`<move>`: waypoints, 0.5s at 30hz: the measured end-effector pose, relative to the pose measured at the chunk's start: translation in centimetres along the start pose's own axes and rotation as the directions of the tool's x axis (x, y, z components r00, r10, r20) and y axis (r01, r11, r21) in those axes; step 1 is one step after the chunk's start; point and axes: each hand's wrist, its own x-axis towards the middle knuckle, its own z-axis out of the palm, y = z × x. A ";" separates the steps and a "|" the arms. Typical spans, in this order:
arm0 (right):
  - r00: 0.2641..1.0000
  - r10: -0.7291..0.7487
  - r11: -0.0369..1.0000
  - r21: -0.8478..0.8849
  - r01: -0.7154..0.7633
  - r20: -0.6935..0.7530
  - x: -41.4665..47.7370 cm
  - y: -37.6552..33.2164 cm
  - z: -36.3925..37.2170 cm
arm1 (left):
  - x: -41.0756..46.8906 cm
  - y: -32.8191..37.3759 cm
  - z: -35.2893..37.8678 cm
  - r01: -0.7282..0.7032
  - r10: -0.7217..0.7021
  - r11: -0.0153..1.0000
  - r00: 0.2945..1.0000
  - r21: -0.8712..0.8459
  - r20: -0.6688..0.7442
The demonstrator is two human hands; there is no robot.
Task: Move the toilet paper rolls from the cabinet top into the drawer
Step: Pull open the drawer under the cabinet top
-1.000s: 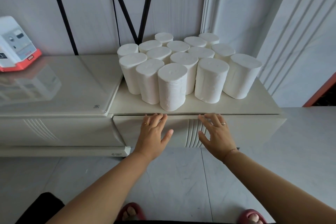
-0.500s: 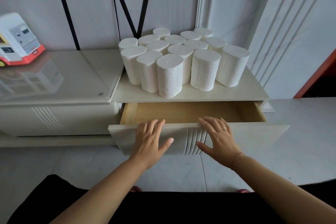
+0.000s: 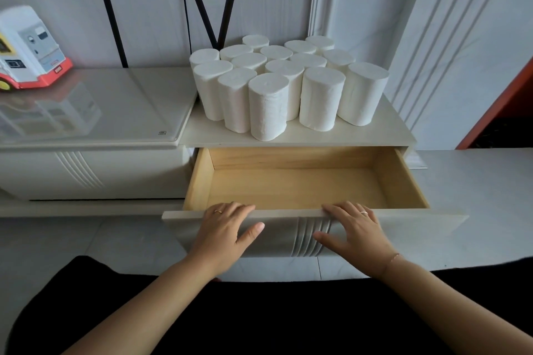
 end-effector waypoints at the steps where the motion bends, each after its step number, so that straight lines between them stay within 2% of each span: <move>1: 1.000 0.006 1.000 0.000 -0.006 -0.001 -0.5 -0.1 0.0 | -0.5 0.2 -0.1 -0.004 0.004 1.000 1.000 -0.009 -0.001; 15: 0.996 0.087 0.996 0.035 -0.088 0.020 -4.6 -1.9 -0.5 | -3.3 2.3 -1.1 0.033 -0.029 0.994 0.999 -0.109 0.032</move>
